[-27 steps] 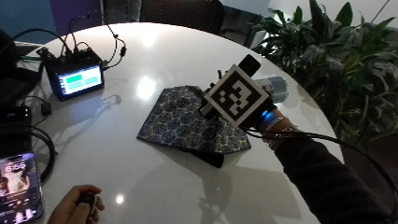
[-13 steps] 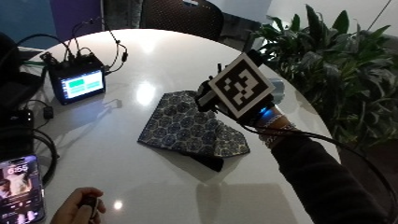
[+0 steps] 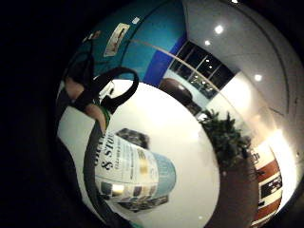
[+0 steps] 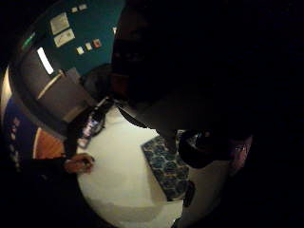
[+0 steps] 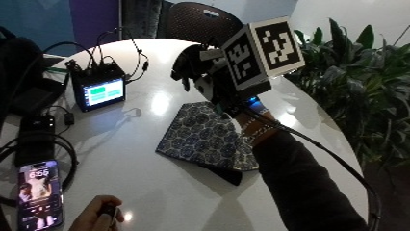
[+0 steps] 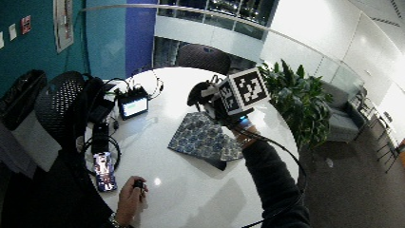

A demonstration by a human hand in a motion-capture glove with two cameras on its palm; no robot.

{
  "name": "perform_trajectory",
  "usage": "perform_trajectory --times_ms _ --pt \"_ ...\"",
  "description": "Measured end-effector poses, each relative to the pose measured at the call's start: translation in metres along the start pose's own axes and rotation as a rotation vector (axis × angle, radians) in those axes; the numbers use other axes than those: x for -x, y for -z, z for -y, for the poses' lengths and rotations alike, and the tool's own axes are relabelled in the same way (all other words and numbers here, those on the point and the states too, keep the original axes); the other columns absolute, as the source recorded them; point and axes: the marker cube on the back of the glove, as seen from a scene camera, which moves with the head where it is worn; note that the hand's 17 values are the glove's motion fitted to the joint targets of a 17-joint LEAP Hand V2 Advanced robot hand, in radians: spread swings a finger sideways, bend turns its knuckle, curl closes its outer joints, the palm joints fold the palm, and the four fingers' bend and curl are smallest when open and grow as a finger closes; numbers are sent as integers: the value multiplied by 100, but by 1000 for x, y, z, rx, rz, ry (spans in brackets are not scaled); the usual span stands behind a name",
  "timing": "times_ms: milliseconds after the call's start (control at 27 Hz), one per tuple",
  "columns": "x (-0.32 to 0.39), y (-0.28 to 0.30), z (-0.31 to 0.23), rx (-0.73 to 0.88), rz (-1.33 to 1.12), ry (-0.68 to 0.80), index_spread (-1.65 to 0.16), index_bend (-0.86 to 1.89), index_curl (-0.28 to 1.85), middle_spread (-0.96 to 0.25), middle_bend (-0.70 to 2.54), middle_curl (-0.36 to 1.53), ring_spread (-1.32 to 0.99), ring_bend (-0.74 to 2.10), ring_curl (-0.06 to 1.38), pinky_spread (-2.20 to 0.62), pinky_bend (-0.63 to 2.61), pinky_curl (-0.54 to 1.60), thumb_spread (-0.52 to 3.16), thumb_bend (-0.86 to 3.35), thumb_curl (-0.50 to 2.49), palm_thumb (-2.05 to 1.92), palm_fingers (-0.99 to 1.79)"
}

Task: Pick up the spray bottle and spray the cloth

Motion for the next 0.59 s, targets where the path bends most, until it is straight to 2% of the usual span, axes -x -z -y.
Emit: perform_trajectory --times_ms 296,593 --pt "28 -31 12 -66 450 -240 -27 17 49 -21 36 48 -19 51 43 -22 47 38 121 -1 44 88 127" --pt "23 -100 -20 -119 726 -519 -27 17 49 -20 36 48 -18 50 43 -21 48 38 122 -1 45 89 125"
